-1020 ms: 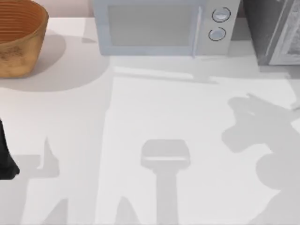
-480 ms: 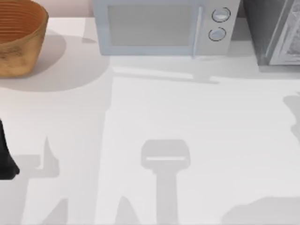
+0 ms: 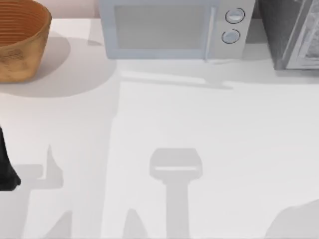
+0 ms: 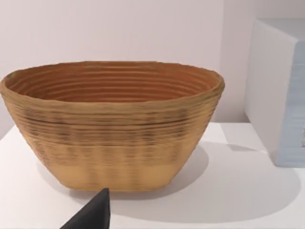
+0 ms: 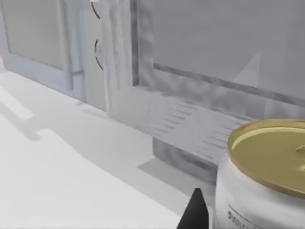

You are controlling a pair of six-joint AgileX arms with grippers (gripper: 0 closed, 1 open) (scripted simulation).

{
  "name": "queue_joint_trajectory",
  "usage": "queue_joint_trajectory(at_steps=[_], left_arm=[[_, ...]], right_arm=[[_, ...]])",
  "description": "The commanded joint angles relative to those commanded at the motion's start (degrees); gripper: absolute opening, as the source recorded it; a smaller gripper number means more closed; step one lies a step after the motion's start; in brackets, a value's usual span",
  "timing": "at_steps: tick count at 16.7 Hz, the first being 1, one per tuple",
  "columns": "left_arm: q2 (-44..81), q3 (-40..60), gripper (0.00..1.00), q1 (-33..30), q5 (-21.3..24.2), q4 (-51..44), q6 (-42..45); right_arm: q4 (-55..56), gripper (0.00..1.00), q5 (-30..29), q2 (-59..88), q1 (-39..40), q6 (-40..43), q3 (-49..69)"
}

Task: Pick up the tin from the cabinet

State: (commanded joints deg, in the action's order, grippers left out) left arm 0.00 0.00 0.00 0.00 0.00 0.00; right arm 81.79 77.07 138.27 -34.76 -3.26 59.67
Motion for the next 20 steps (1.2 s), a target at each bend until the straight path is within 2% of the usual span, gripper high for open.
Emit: queue_joint_trajectory(at_steps=[12, 20], left_arm=[[0.0, 0.0, 1.00, 0.0, 0.0, 0.0, 0.0], [0.0, 0.0, 1.00, 0.0, 0.0, 0.0, 0.0]], right_arm=[[-0.9, 0.00, -3.4, 1.6, 3.4, 0.8, 1.7], [-0.9, 0.60, -3.4, 1.6, 3.4, 0.8, 1.7]])
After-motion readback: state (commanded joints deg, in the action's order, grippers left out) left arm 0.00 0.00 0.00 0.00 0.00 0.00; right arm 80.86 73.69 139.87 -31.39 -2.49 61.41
